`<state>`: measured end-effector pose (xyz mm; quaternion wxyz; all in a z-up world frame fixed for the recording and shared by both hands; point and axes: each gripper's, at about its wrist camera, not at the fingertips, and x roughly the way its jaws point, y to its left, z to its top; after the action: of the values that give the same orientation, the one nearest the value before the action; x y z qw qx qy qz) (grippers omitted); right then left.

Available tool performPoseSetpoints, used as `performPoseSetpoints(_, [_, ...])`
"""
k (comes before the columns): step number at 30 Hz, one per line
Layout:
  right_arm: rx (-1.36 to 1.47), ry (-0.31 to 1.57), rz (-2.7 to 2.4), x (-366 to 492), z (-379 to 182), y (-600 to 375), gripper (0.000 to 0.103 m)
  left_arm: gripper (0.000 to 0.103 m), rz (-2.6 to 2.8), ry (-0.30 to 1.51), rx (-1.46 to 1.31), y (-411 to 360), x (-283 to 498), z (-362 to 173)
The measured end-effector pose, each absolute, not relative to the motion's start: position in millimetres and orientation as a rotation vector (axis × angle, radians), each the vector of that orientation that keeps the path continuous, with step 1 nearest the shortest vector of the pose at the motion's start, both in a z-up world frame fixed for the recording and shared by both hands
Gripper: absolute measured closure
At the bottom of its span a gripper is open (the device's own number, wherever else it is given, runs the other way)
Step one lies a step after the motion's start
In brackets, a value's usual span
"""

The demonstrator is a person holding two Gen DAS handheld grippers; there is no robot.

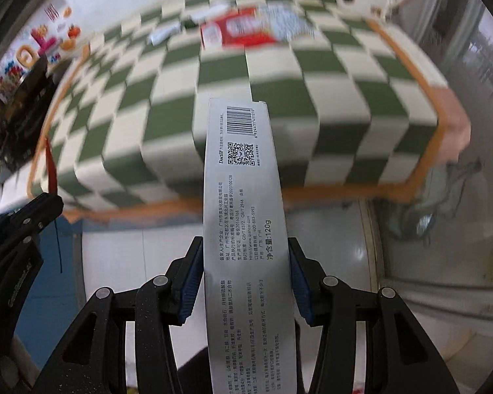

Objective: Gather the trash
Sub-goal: 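Carry the chili and label strip to the bin and open both tools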

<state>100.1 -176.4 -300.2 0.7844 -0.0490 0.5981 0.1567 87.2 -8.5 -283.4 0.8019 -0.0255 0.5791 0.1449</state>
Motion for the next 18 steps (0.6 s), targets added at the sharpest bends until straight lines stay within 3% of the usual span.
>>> performPoseSetpoints(5, [-0.107,1.436,0.35,78.3,-387.8,-184.8,0.052,0.096,0.266,1.419,-0.17,-14.3,88.2,-387.6])
performPoseSetpoints(13, [-0.052,1.679,0.367,64.8,-612.4,-196.6,0.052,0.095,0.177,1.721,-0.444,-11.6,98.8,-641.9])
performPoseSetpoints(18, [-0.014,1.782,0.36,72.9,-742.2,-193.4,0.052,0.094,0.153,1.817,-0.478,-15.4,114.5,-746.2])
